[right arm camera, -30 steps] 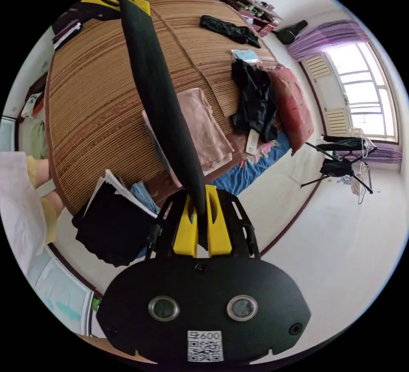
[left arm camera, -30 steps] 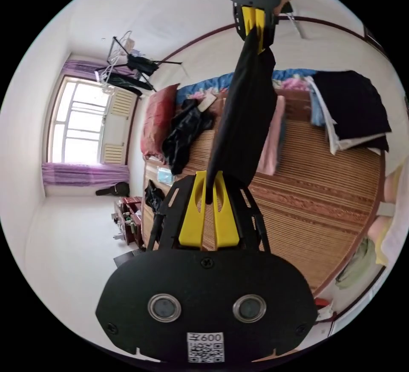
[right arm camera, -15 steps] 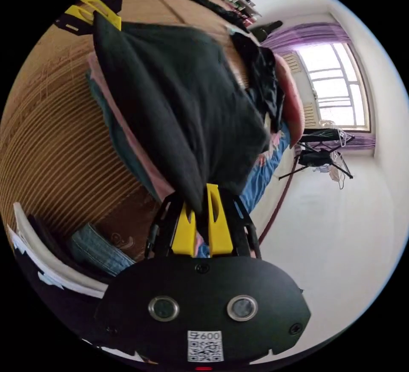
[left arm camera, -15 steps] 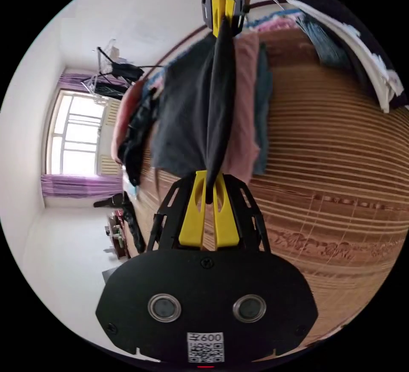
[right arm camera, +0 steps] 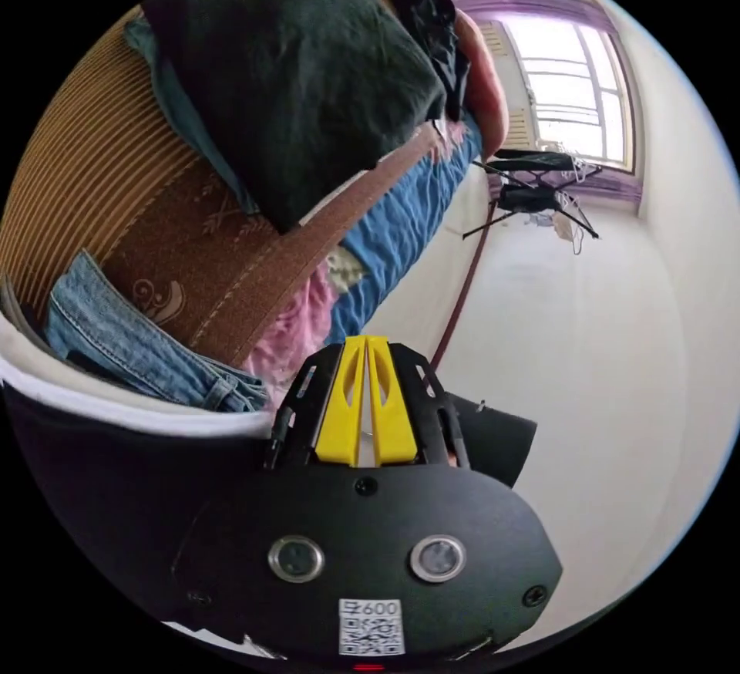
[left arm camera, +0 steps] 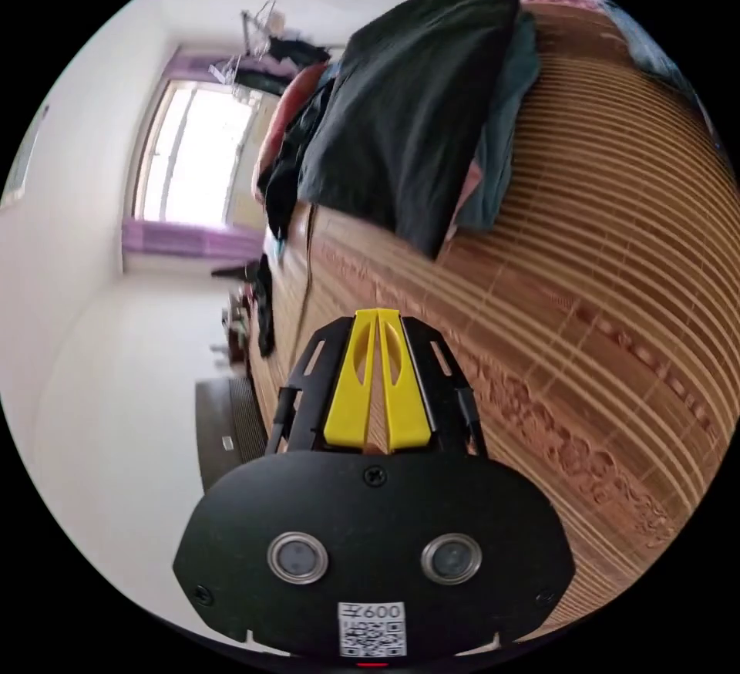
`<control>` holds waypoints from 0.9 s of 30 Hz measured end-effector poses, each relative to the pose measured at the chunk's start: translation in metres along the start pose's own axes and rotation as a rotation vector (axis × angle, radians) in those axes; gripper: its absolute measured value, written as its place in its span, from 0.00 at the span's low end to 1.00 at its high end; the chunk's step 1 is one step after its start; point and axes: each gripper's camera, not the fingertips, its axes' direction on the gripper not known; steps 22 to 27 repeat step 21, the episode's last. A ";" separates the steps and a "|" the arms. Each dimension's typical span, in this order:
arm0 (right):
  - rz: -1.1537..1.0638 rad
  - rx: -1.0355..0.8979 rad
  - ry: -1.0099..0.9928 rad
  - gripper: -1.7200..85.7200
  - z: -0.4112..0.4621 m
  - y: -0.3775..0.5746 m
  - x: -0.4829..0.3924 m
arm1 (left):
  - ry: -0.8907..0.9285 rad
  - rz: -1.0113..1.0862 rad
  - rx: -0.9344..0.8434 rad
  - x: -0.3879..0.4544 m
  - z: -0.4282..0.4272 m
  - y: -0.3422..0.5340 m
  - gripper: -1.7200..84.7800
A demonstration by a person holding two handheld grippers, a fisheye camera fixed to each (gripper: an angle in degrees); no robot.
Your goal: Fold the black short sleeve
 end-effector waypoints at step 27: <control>0.640 -0.033 -0.674 0.01 -0.513 0.143 -0.025 | 0.739 -0.280 -0.265 -0.039 -0.343 0.327 0.03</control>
